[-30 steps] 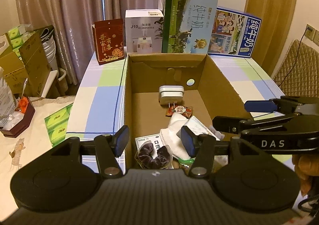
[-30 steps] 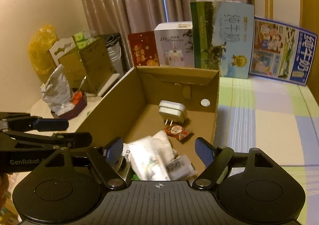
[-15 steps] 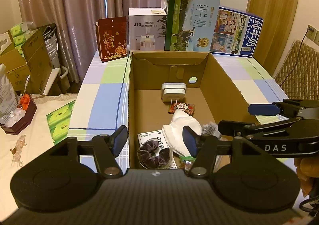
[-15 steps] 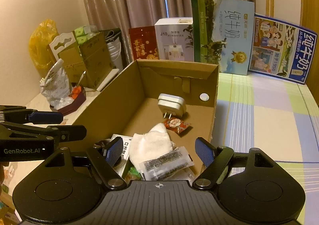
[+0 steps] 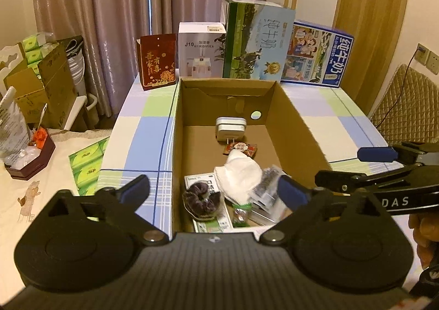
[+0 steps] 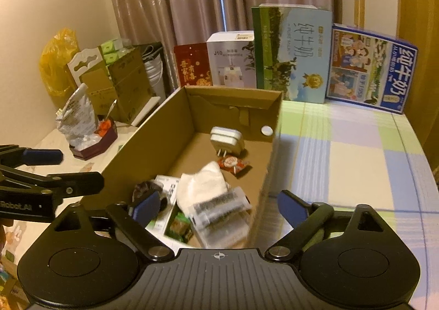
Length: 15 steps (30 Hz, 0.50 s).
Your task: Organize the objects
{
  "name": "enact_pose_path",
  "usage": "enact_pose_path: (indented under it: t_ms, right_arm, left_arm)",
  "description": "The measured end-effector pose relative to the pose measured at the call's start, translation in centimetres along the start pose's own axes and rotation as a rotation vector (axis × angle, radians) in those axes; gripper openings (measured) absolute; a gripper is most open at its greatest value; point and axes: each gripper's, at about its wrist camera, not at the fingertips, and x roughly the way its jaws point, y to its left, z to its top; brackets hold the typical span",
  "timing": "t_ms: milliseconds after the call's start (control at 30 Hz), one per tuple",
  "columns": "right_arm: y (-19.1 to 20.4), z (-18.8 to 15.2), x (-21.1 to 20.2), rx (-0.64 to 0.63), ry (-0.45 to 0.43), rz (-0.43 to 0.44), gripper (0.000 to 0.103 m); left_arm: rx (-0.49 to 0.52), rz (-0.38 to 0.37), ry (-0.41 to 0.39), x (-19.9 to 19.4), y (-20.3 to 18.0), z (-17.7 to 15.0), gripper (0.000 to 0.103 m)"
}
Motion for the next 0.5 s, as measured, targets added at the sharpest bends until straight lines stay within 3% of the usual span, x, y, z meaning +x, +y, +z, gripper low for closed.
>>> enact_pose_path:
  t_ms: [233,500]
  right_arm:
    - [0.7,-1.9,-4.1,-0.015,0.005,-0.008,0.101]
    - [1.1,-3.4,-8.1,0.019,0.003,-0.019,0.101]
  left_arm:
    - [-0.009,0.023,-0.002,-3.5,-1.5,-1.8,0.102]
    - [-0.037,0.047,-0.009,-7.1,-2.7,-3.2,0.102]
